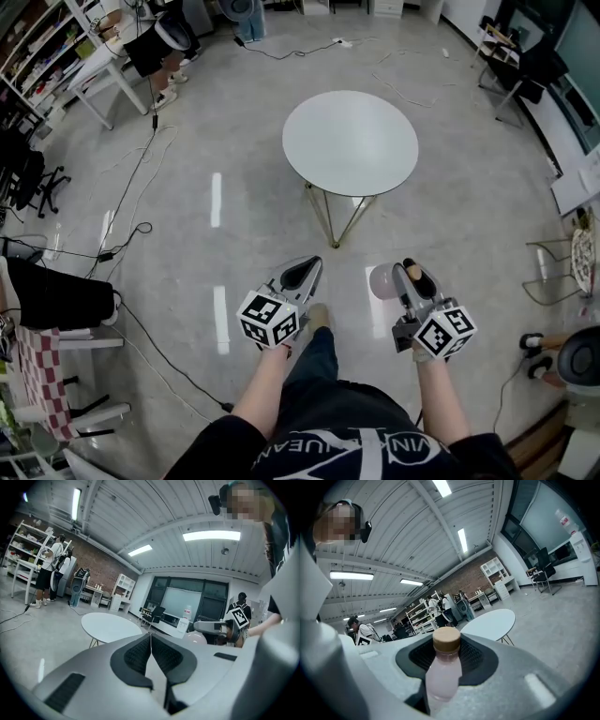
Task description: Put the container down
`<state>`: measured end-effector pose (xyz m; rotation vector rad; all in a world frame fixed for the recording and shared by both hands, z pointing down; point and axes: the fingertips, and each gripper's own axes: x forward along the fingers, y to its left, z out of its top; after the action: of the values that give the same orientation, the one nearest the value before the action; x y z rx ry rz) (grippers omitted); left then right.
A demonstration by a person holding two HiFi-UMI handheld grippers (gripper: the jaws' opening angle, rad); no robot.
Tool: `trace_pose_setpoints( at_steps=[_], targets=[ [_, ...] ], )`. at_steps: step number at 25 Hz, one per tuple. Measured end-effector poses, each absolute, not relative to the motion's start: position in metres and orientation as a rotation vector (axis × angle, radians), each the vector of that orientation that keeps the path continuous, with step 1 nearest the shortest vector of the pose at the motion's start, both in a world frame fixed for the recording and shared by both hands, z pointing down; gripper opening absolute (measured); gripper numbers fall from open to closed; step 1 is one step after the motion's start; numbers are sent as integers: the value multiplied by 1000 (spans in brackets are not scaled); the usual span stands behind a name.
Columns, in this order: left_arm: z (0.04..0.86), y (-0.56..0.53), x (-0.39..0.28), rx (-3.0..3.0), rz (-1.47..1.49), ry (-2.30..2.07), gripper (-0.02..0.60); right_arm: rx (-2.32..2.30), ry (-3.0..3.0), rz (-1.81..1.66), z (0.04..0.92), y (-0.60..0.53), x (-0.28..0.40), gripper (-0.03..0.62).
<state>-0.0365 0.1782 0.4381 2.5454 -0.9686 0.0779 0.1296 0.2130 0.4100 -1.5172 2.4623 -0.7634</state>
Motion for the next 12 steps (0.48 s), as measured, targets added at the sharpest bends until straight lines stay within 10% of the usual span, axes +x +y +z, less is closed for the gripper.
trace_pose_setpoints(
  at_steps=[12],
  targets=[
    [446,85,-19,2538,112,-903,14,-1561,2411,-805,418,124,142,127]
  ],
)
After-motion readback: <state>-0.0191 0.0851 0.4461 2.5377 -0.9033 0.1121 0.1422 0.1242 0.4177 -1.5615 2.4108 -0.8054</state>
